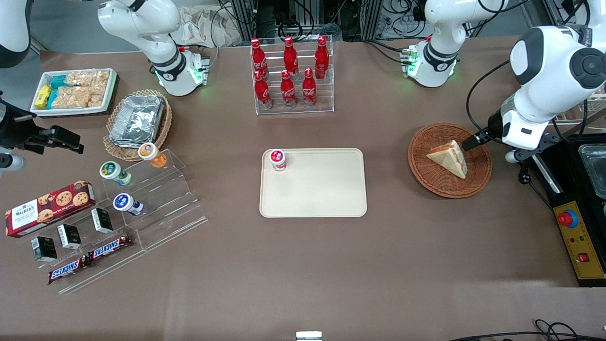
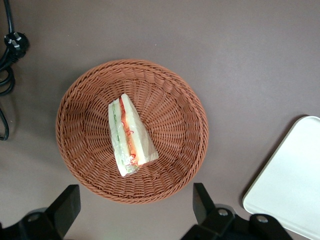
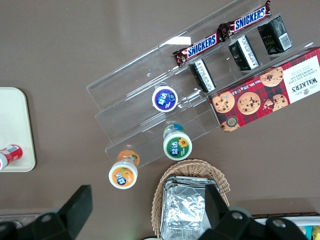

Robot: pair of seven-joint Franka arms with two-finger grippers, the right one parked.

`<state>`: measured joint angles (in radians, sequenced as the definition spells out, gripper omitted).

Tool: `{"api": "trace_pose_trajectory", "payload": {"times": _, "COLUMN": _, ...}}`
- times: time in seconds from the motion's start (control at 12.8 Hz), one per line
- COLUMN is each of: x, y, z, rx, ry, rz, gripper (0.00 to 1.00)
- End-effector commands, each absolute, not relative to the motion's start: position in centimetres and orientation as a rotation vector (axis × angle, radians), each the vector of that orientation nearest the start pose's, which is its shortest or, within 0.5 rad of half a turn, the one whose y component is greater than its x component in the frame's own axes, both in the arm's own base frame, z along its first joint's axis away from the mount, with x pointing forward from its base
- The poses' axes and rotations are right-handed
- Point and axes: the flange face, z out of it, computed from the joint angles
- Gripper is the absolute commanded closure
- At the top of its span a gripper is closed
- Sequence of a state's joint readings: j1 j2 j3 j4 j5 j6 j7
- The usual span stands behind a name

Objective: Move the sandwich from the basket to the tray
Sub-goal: 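Lower the open left gripper around the sandwich wedge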

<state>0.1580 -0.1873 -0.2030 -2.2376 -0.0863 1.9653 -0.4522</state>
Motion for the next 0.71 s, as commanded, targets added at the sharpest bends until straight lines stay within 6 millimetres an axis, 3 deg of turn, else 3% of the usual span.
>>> {"api": "trace_pose_trajectory", "payload": {"times": 0.0, "x": 47.9, "y": -3.0, "z": 42.5, "rx": -3.070, "ry": -0.748, "rz": 0.200, "gripper": 0.00}}
{"api": "trace_pose_trajectory", "payload": {"times": 0.47, "x": 48.2, "y": -2.4, "z": 37.4, "rx": -3.058, "ry": -0.943, "rz": 0.384, "gripper": 0.00}}
{"api": "trace_pose_trajectory", "payload": {"times": 0.63, "x": 47.8, "y": -1.2, "z": 35.7, "rx": -3.041, "ry": -1.019, "rz": 0.426, "gripper": 0.00}}
